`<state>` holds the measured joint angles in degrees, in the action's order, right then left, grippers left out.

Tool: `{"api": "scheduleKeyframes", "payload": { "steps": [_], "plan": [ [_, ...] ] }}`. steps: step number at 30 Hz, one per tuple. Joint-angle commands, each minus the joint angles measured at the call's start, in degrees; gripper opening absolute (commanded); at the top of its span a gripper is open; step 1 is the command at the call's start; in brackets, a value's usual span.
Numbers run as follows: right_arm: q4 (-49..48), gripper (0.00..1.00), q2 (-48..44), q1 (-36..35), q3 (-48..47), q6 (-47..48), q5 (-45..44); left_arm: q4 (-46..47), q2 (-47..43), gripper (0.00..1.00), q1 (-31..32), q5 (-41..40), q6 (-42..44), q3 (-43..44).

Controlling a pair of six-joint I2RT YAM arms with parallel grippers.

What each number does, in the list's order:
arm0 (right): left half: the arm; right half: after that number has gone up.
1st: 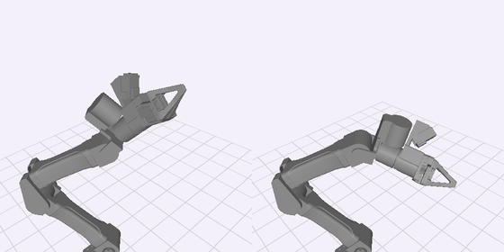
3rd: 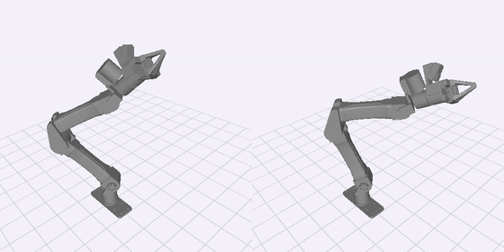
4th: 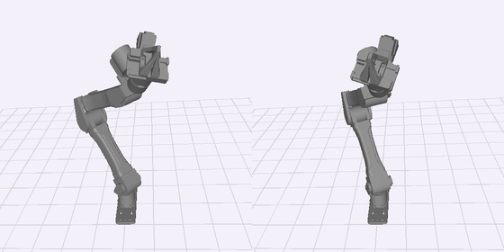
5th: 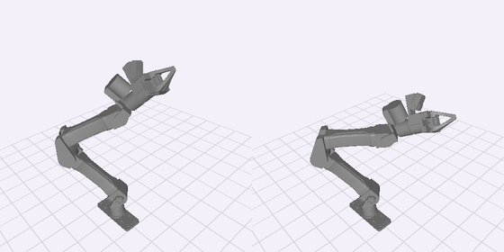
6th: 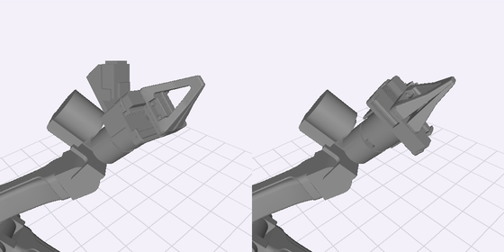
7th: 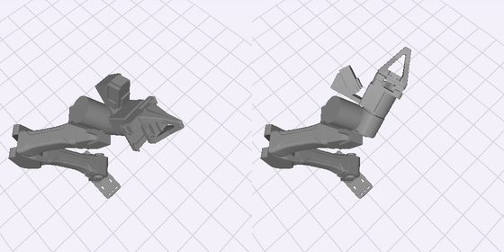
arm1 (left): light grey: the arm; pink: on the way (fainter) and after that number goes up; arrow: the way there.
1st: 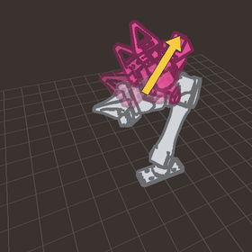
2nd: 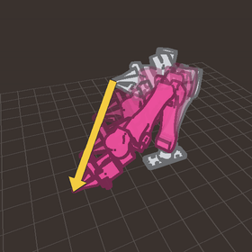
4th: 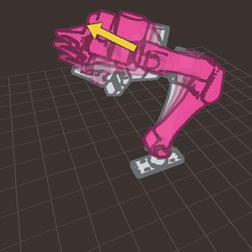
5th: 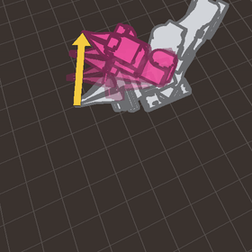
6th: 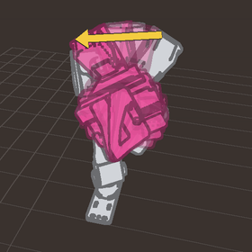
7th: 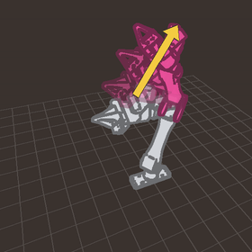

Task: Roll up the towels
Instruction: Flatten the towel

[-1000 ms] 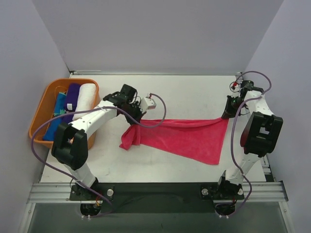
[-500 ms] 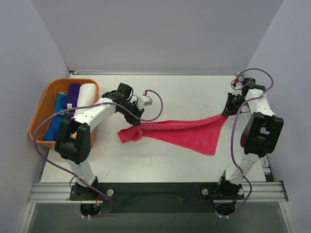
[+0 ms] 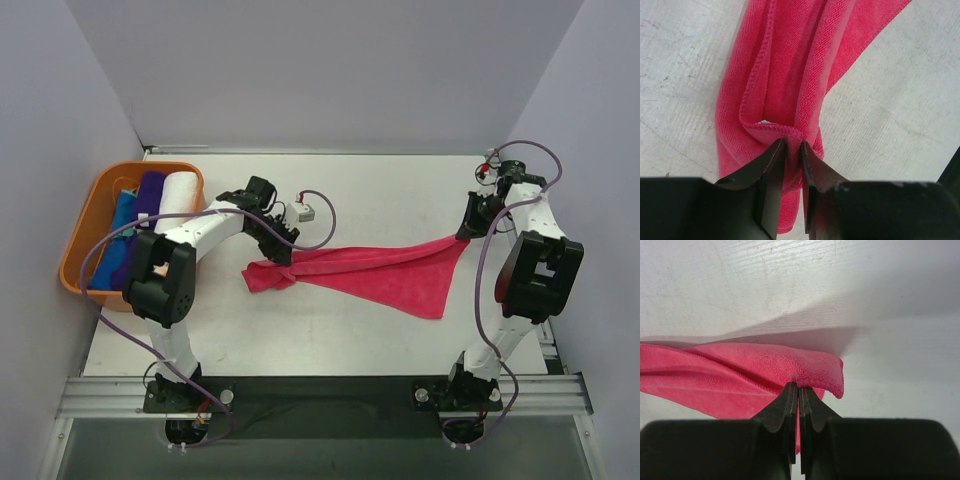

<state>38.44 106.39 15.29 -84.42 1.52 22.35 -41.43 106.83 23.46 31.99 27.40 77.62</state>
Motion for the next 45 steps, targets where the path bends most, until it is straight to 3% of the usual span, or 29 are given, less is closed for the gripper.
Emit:
{"api": "scheduleKeyframes", "payload": {
  "steps": [1,15,18,22,24,35,45],
  "plan": [
    [2.7,0.00,-0.2,-0.3,-1.8,0.6,0.7,0.8,-0.7,0.31,-0.4,2.8,-0.1,2.2],
    [3.0,0.00,-0.5,-0.3,-1.5,1.0,0.9,0.8,-1.0,0.35,-1.3,3.7,-3.0,4.5],
    [3.0,0.00,-0.3,-0.3,-1.4,1.0,0.9,0.6,-0.7,0.24,-1.6,4.3,-2.9,4.7],
    [3.0,0.00,-0.3,-0.3,-1.7,1.0,0.9,-0.2,-0.7,0.00,-1.9,4.8,-2.5,5.0],
    [3.2,0.00,-0.7,-0.3,-2.1,1.3,0.9,-0.4,-1.3,0.00,-2.4,4.8,-2.6,5.3],
    [8.8,0.00,-9.1,6.1,-6.8,5.5,2.4,-2.3,-15.8,0.00,-10.7,-2.5,-5.5,11.5],
    [13.4,0.00,-23.5,10.1,-3.3,10.7,3.4,-0.8,-33.9,0.00,-12.6,-3.4,-9.1,2.7]
  ]
}}
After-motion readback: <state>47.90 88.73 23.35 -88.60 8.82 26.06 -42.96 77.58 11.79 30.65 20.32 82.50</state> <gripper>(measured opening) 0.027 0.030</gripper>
